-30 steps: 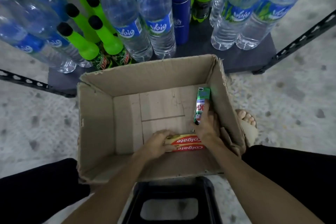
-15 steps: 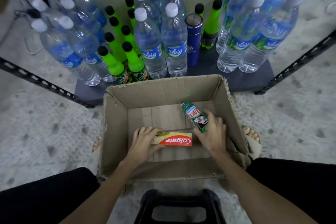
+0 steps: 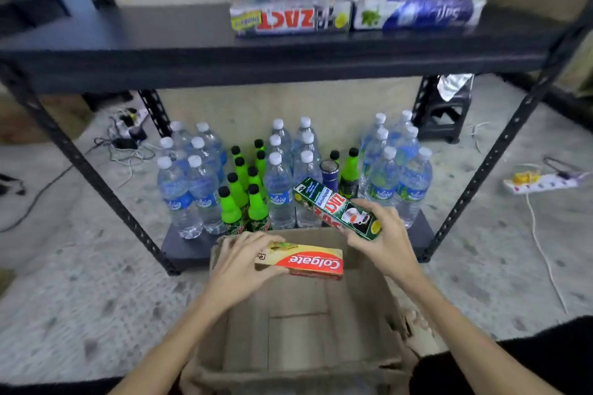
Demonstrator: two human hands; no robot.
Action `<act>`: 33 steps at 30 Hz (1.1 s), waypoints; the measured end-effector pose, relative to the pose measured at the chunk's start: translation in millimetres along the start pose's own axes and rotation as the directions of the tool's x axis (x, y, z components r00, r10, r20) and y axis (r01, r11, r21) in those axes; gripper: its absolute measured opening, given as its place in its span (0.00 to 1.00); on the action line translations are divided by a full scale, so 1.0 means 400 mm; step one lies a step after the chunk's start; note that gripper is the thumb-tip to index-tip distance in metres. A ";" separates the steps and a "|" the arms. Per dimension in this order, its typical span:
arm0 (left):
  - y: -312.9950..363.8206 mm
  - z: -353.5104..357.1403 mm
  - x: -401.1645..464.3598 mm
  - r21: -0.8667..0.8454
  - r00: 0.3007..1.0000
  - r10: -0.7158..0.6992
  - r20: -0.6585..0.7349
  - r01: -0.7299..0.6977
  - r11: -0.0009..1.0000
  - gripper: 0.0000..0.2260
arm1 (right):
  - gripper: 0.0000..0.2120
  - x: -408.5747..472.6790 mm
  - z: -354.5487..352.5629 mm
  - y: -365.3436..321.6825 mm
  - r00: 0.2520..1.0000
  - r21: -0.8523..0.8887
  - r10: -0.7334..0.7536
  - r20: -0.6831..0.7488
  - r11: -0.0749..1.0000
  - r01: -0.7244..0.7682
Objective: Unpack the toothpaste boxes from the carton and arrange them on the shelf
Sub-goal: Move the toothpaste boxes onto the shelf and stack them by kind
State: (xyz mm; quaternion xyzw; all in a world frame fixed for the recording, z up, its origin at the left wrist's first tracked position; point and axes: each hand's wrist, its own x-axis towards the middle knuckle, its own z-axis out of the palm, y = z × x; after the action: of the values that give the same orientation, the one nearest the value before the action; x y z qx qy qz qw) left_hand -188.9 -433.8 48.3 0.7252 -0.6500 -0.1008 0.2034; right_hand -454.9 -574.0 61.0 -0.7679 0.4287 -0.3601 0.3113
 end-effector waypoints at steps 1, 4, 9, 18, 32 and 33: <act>0.016 -0.047 0.012 -0.004 1.000 0.017 -0.025 -0.017 1.000 0.25 | 0.27 0.019 -0.039 -0.045 1.000 0.011 -0.024 -0.004 1.000 0.024; 0.070 -0.194 0.041 0.004 0.993 0.067 -0.096 -0.067 0.998 0.24 | 0.26 0.084 -0.156 -0.168 0.993 0.012 -0.110 -0.041 0.994 0.110; 0.168 -0.440 0.100 0.003 0.967 0.123 -0.225 -0.125 0.992 0.22 | 0.25 0.183 -0.343 -0.374 0.967 -0.004 -0.250 -0.043 0.968 0.250; 0.322 -0.781 0.272 0.002 0.920 0.185 -0.346 -0.197 0.981 0.30 | 0.23 0.407 -0.557 -0.556 0.931 -0.064 -0.365 -0.001 0.929 0.364; 0.215 -0.870 0.831 0.070 0.930 -0.025 -0.367 0.054 0.996 0.29 | 0.20 0.908 -0.613 -0.412 0.980 -0.425 -0.197 -0.017 0.889 0.171; 0.206 -0.863 0.872 0.077 0.925 -0.036 -0.378 0.070 0.995 0.27 | 0.20 0.941 -0.607 -0.396 0.984 -0.408 -0.177 -0.020 0.900 0.154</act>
State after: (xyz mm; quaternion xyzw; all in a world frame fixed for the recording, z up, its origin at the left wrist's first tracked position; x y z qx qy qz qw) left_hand -74.7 -726.2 434.3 0.7568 -0.5830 0.0635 0.2887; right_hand -444.8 -877.7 426.3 -0.8388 0.4357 -0.3102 0.1020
